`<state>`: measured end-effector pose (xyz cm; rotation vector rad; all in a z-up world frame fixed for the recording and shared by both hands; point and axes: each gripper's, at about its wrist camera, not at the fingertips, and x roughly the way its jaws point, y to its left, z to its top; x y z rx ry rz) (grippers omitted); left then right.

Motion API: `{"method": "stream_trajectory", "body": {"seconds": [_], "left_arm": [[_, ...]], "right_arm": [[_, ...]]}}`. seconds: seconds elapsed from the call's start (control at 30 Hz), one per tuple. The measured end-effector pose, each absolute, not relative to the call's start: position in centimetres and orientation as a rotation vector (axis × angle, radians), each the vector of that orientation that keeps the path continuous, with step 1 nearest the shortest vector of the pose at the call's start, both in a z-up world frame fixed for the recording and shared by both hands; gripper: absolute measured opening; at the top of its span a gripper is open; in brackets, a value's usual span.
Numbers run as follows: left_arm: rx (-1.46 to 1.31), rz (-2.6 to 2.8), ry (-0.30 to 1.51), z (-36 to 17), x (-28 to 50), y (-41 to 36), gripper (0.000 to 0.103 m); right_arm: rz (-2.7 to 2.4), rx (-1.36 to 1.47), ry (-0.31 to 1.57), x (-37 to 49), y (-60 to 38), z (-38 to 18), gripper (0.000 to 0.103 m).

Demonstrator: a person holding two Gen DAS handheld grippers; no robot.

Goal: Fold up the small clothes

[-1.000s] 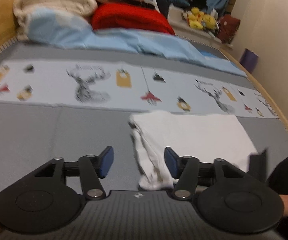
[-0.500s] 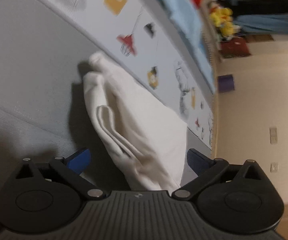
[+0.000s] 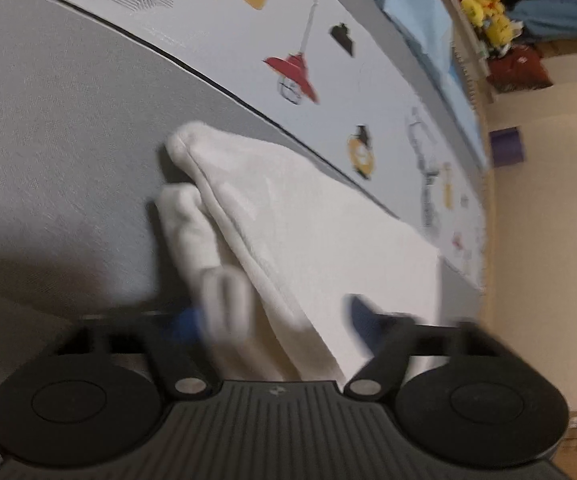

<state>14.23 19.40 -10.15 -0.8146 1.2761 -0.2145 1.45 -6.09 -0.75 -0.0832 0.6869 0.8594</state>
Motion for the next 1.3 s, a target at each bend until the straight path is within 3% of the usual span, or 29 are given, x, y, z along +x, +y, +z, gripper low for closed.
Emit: {"method": "stream_trajectory", "body": {"seconds": [0.03, 0.07, 0.13, 0.53, 0.97, 1.1, 1.2, 1.3], "left_arm": [[-0.792, -0.189, 1.283, -10.2, 14.1, 19.6, 0.031], [-0.766, -0.166, 1.293, -10.5, 14.0, 20.0, 0.020], [-0.746, -0.137, 1.304, -10.4, 13.7, 20.9, 0.015], [-0.699, 0.015, 0.968, -1.4, 9.8, 27.8, 0.013], [-0.509, -0.184, 0.889, 3.1, 13.4, 14.3, 0.014], [-0.506, -0.372, 0.861, 4.1, 14.0, 8.9, 0.025], [-0.499, -0.403, 0.807, 4.8, 13.7, 7.3, 0.026], [-0.491, -0.370, 0.863, 3.7, 13.9, 7.0, 0.026]], "right_arm": [[0.861, -0.087, 0.690, 1.4, -5.6, -0.8, 0.005], [0.862, -0.093, 0.695, 1.5, -5.0, -0.9, 0.005], [0.860, -0.106, 0.705, 1.6, -3.9, -1.2, 0.005], [0.898, 0.069, 0.640, 2.3, 0.0, 1.1, 0.004], [0.634, 0.155, 0.636, 2.6, -10.1, 1.4, 0.004], [0.478, 0.154, 0.621, 1.8, -14.6, 1.4, 0.003], [0.314, 0.154, 0.678, 1.4, -18.0, 0.4, 0.003], [0.132, 0.149, 0.805, 2.2, -21.4, -1.8, 0.000]]}}
